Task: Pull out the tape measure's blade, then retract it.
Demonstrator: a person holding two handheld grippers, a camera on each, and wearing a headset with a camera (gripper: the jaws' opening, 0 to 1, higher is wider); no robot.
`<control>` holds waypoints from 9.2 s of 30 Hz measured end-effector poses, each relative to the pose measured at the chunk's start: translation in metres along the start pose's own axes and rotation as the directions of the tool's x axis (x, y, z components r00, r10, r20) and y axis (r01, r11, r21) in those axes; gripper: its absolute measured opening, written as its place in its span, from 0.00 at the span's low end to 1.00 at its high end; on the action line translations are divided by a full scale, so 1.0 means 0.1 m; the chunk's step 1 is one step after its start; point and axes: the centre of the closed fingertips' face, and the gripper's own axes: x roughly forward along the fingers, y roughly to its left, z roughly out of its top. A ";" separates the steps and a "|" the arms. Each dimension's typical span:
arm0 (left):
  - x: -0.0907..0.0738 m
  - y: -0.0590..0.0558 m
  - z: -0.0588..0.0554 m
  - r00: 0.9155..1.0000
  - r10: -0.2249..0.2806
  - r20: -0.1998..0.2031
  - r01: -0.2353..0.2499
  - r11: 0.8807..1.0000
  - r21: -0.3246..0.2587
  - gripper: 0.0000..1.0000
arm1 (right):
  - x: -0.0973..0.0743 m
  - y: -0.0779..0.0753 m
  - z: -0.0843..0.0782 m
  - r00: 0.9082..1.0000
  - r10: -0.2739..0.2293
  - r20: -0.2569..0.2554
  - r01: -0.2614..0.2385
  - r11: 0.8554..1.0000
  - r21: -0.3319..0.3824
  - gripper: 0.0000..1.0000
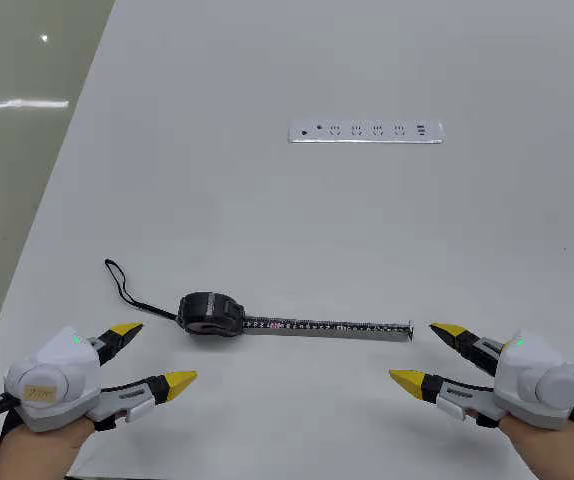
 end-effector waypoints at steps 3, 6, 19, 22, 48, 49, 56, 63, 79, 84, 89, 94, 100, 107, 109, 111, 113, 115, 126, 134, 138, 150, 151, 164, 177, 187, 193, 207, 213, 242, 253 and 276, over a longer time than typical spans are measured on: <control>-0.04 -0.02 0.03 1.000 0.005 0.008 -0.005 1.000 0.002 0.65 | -0.04 0.02 0.01 1.000 -0.008 0.004 0.008 1.000 -0.001 0.61; -0.07 -0.03 0.00 1.000 0.009 0.012 -0.009 1.000 0.002 0.65 | -0.09 0.04 0.01 1.000 -0.014 0.013 0.014 1.000 0.002 0.61; -0.28 -0.10 -0.09 0.999 0.040 0.036 -0.039 0.999 -0.029 0.67 | -0.28 0.19 0.01 0.998 -0.050 0.044 0.050 0.999 0.006 0.62; -0.33 -0.12 -0.11 0.998 0.046 0.050 -0.044 0.998 -0.035 0.67 | -0.33 0.20 -0.01 0.997 -0.063 0.050 0.063 0.998 0.004 0.62; -0.56 -0.22 -0.33 0.996 0.071 0.059 -0.066 0.994 -0.093 0.68 | -0.59 0.31 -0.04 0.988 -0.133 0.078 0.135 0.990 -0.026 0.64; -0.57 -0.22 -0.33 0.996 0.073 0.060 -0.067 0.993 -0.094 0.68 | -0.60 0.31 -0.04 0.988 -0.134 0.079 0.137 0.990 -0.030 0.64; -0.62 -0.22 -0.35 0.995 0.082 0.061 -0.076 0.993 -0.095 0.68 | -0.65 0.33 -0.01 0.984 -0.149 0.095 0.152 0.988 -0.021 0.65; -0.65 -0.24 -0.37 0.994 0.085 0.064 -0.078 0.992 -0.103 0.68 | -0.70 0.36 -0.01 0.983 -0.157 0.098 0.159 0.987 -0.013 0.66; -0.64 -0.27 -0.36 0.995 0.081 0.061 -0.075 0.992 -0.099 0.68 | -0.72 0.37 -0.04 0.983 -0.157 0.094 0.158 0.987 -0.005 0.65; -0.61 -0.28 -0.37 0.995 0.080 0.051 -0.074 0.992 -0.100 0.68 | -0.71 0.36 -0.03 0.983 -0.157 0.095 0.159 0.987 -0.005 0.65; -0.55 -0.33 -0.35 0.996 0.075 0.038 -0.071 0.994 -0.087 0.68 | -0.69 0.36 -0.02 0.984 -0.150 0.093 0.151 0.988 -0.008 0.65; -0.50 -0.35 -0.31 0.996 0.075 0.037 -0.072 0.994 -0.088 0.67 | -0.66 0.35 0.00 0.985 -0.144 0.090 0.146 0.989 -0.016 0.65; -0.44 -0.38 -0.25 0.996 0.079 0.035 -0.076 0.993 -0.089 0.68 | -0.63 0.33 0.03 0.985 -0.142 0.094 0.144 0.989 -0.022 0.64; -0.41 -0.39 -0.22 0.997 0.081 0.017 -0.080 0.993 -0.082 0.68 | -0.59 0.31 0.06 0.985 -0.140 0.097 0.143 0.989 -0.025 0.64; -0.40 -0.39 -0.20 0.997 0.080 0.017 -0.079 0.994 -0.079 0.68 | -0.59 0.30 0.06 0.985 -0.139 0.099 0.142 0.990 -0.024 0.64; -0.38 -0.39 -0.18 0.997 0.078 0.014 -0.077 0.994 -0.074 0.68 | -0.58 0.29 0.06 0.985 -0.139 0.100 0.142 0.990 -0.019 0.64; -0.37 -0.39 -0.15 0.997 0.077 0.010 -0.076 0.995 -0.072 0.68 | -0.58 0.29 0.06 0.985 -0.138 0.102 0.141 0.990 -0.016 0.64; -0.35 -0.38 -0.14 0.997 0.078 0.008 -0.078 0.994 -0.071 0.69 | -0.58 0.28 0.06 0.985 -0.141 0.103 0.143 0.990 -0.015 0.64; -0.21 -0.41 -0.03 0.996 0.088 0.004 -0.087 0.994 -0.072 0.70 | -0.58 0.23 0.08 0.984 -0.144 0.107 0.146 0.989 -0.013 0.64; -0.12 -0.37 0.05 0.992 0.124 0.011 -0.123 0.989 -0.086 0.72 | -0.54 0.23 0.11 0.984 -0.140 0.112 0.142 0.990 -0.014 0.64; -0.07 -0.33 0.05 0.992 0.126 0.014 -0.123 0.985 -0.119 0.73 | -0.52 0.23 0.13 0.984 -0.136 0.113 0.138 0.990 -0.012 0.64; 0.07 -0.22 0.07 0.986 0.166 -0.001 -0.164 0.974 -0.156 0.74 | -0.47 0.18 0.15 0.984 -0.135 0.116 0.137 0.991 -0.007 0.63; 0.08 -0.21 0.07 0.986 0.167 -0.005 -0.166 0.974 -0.152 0.74 | -0.47 0.17 0.15 0.984 -0.135 0.114 0.137 0.991 -0.008 0.63; 0.25 -0.10 0.13 0.981 0.196 0.004 -0.192 0.964 -0.183 0.76 | -0.44 0.13 0.16 0.984 -0.138 0.117 0.139 0.990 -0.005 0.63; 0.37 -0.11 0.15 0.977 0.213 0.009 -0.206 0.953 -0.223 0.76 | -0.37 0.09 0.15 0.984 -0.128 0.122 0.127 0.992 0.009 0.63; 0.49 -0.11 0.18 0.973 0.231 0.010 -0.219 0.935 -0.278 0.77 | -0.33 0.04 0.11 0.984 -0.122 0.126 0.120 0.992 0.026 0.63; 0.57 -0.13 0.20 0.972 0.236 0.005 -0.224 0.929 -0.294 0.78 | -0.31 0.02 0.07 0.986 -0.119 0.120 0.117 0.993 0.028 0.63; 0.66 -0.06 0.19 0.962 0.273 -0.014 -0.260 0.894 -0.364 0.81 | -0.32 -0.08 0.09 0.985 -0.124 0.122 0.123 0.992 0.016 0.63; 0.71 -0.05 0.21 0.960 0.280 -0.017 -0.264 0.883 -0.388 0.80 | -0.31 -0.09 0.09 0.985 -0.121 0.127 0.119 0.993 0.021 0.63; 0.87 -0.06 0.20 0.946 0.318 -0.057 -0.310 0.847 -0.432 0.81 | -0.22 -0.13 0.08 0.987 -0.100 0.124 0.096 0.995 0.039 0.61; 0.88 -0.02 0.17 0.929 0.364 -0.074 -0.359 0.830 -0.426 0.77 | -0.14 -0.11 0.10 0.989 -0.073 0.127 0.070 0.997 0.034 0.60; 0.91 0.06 0.11 0.882 0.454 -0.128 -0.465 0.789 -0.403 0.73 | 0.00 -0.15 0.10 0.993 -0.029 0.117 0.027 0.999 0.024 0.55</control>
